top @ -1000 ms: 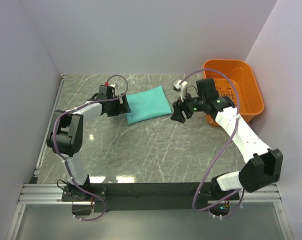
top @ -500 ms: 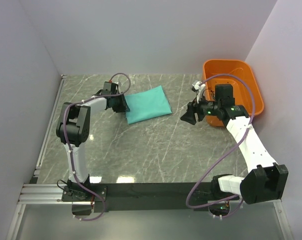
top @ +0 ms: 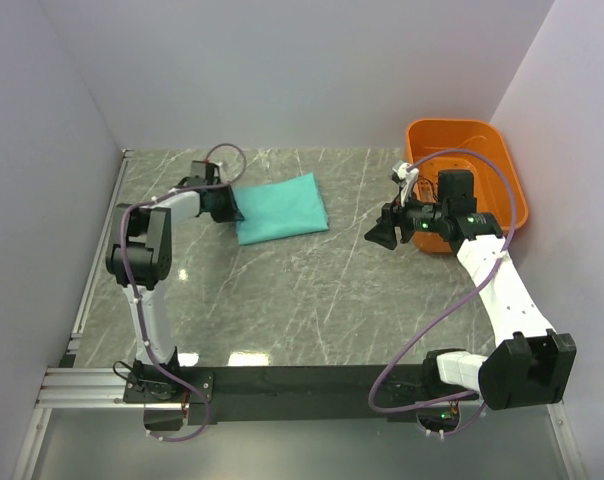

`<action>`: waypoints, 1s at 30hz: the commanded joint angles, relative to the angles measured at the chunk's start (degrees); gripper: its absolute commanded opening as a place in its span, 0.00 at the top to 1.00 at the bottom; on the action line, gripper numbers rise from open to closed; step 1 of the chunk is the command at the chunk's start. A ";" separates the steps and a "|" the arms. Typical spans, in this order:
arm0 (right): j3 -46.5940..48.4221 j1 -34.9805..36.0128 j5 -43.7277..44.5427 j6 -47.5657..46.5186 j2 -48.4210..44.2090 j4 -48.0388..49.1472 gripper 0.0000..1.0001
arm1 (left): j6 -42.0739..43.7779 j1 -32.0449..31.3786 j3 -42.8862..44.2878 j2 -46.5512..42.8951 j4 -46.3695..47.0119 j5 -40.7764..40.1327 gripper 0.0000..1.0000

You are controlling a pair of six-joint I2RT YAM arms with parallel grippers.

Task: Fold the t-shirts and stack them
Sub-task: Neatly place the folded tshirt to the corner

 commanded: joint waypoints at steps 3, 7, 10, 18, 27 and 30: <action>-0.14 -0.69 -2.51 -0.08 -1.79 1.00 0.32 | 4.69 9.03 -1.54 -1.56 -1.95 -0.76 1.00; -0.14 -0.60 -2.78 -0.52 -2.06 0.56 0.32 | 5.04 17.73 -2.16 -1.91 -2.30 -1.28 1.00; -0.05 -0.69 -3.04 -1.05 -1.71 0.12 0.32 | 5.39 22.48 -1.73 -2.00 -3.44 -2.07 1.00; 0.03 -0.69 -3.48 -1.66 -1.01 -0.58 0.32 | 5.75 28.20 0.55 -3.14 -6.34 -5.50 0.99; -0.14 -0.69 -0.50 -1.93 -1.00 -0.49 0.32 | 2.14 28.11 -2.25 -16.56 -3.70 -10.33 0.37; -0.32 -0.69 2.57 -2.72 -1.79 -0.76 0.32 | 2.32 27.94 -4.62 -23.34 -3.53 -12.00 0.32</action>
